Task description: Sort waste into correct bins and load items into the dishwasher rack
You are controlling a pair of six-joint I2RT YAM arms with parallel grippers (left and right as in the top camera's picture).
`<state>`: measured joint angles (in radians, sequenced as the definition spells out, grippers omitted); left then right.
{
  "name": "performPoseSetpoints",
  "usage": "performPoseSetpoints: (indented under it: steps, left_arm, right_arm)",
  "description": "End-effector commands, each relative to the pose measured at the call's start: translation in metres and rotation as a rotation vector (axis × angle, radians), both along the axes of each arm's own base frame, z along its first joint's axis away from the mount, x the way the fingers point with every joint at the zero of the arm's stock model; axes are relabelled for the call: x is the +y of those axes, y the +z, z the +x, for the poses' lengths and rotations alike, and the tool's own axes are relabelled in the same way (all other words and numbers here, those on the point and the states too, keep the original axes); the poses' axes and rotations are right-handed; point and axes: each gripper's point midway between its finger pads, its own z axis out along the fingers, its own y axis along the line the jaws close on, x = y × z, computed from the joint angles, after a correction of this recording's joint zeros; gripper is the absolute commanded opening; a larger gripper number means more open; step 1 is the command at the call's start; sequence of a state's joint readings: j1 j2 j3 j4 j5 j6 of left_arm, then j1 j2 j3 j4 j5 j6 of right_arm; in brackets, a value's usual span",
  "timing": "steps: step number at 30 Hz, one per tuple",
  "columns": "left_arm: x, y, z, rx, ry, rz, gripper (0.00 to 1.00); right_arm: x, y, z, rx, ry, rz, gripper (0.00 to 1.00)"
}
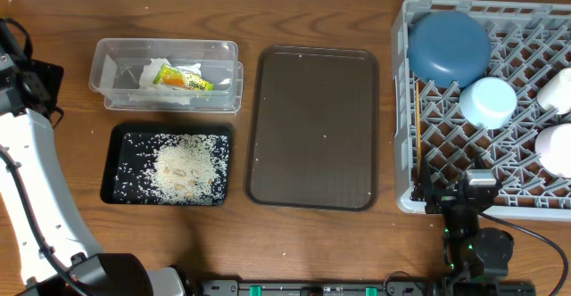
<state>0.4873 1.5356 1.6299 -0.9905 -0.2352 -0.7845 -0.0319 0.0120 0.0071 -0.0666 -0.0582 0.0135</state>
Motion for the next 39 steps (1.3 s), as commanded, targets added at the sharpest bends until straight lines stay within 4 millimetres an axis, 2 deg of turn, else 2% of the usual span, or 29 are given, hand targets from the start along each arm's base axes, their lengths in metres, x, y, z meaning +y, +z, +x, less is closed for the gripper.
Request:
performPoseSetpoints:
  steps: [1,16,19,23,27,31,35,39]
  left_arm:
    - [0.002,0.000,-0.001,0.007,0.001,0.005,0.92]
    - [0.002,-0.001,-0.001,0.010,0.001,0.003,0.92]
    - [-0.001,0.001,-0.011,0.060,-0.037,0.021,0.92]
    - [-0.014,-0.002,-0.032,0.114,-0.052,-0.007,0.92]
    - [-0.033,-0.023,-0.046,0.149,-0.111,-0.004,0.92]
    - [-0.055,-0.057,-0.047,0.148,-0.252,0.059,0.92]
    - [-0.082,-0.095,-0.045,0.082,-0.399,0.153,0.92]
    - [-0.109,-0.124,-0.045,-0.047,-0.527,0.244,0.92]
  right_arm:
    - [-0.002,0.000,0.000,-0.001,-0.005,-0.014,0.99]
    - [-0.002,-0.001,0.000,0.002,-0.005,-0.014,0.99]
    - [-0.002,-0.002,0.000,0.004,-0.005,-0.014,0.99]
    - [-0.002,-0.002,0.000,0.005,-0.005,-0.014,0.99]
    - [-0.002,-0.002,0.000,0.006,-0.005,-0.014,0.99]
    - [-0.002,-0.002,0.000,0.006,-0.005,-0.014,0.99]
    - [-0.002,-0.002,0.000,0.006,-0.005,-0.014,0.99]
    - [-0.002,-0.002,0.000,0.006,-0.005,-0.014,0.99]
